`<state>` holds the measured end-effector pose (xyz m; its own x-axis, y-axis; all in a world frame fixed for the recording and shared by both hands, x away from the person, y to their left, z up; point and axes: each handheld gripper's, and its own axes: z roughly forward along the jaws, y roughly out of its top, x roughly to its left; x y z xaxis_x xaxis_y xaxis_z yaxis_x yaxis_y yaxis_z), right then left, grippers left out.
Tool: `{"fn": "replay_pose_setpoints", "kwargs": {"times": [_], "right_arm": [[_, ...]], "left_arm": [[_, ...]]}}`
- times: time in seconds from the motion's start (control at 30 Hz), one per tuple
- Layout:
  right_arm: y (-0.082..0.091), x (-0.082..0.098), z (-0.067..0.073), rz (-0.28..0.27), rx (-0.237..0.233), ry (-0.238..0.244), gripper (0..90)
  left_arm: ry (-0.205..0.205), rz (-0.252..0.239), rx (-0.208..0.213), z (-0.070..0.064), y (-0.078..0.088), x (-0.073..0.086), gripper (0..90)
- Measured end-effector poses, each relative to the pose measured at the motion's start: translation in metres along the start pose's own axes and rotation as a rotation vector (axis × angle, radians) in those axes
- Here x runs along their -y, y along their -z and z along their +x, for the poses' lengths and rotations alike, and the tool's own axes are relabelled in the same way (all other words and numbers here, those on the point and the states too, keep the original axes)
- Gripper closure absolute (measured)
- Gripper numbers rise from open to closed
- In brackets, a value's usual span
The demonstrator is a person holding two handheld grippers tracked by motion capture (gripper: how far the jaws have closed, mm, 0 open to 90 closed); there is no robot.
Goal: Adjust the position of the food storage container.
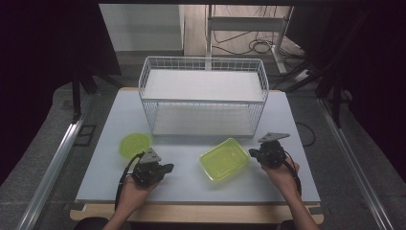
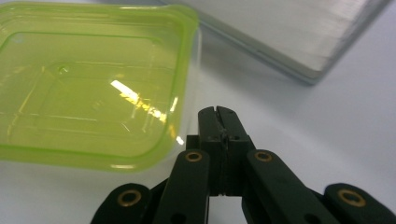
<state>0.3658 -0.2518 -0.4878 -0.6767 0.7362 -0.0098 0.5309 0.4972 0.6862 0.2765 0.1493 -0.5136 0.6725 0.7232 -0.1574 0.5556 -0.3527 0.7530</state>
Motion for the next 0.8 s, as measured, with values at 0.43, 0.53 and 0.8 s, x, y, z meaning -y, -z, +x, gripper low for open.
{"fn": "replay_pose_setpoints", "kwargs": {"times": [0.43,0.53,0.8], "right_arm": [[-0.003,0.002,0.029,0.033,-0.11,0.029,89.4],[-0.004,0.002,0.037,0.033,-0.132,0.04,89.4],[-0.007,-0.001,0.058,0.034,-0.182,0.085,89.3]], "left_arm": [[-0.015,0.028,0.033,-0.006,-0.004,0.003,89.5],[-0.021,0.034,0.037,-0.007,-0.005,0.003,89.5],[-0.018,0.048,0.021,-0.007,-0.006,0.006,89.2]]}}
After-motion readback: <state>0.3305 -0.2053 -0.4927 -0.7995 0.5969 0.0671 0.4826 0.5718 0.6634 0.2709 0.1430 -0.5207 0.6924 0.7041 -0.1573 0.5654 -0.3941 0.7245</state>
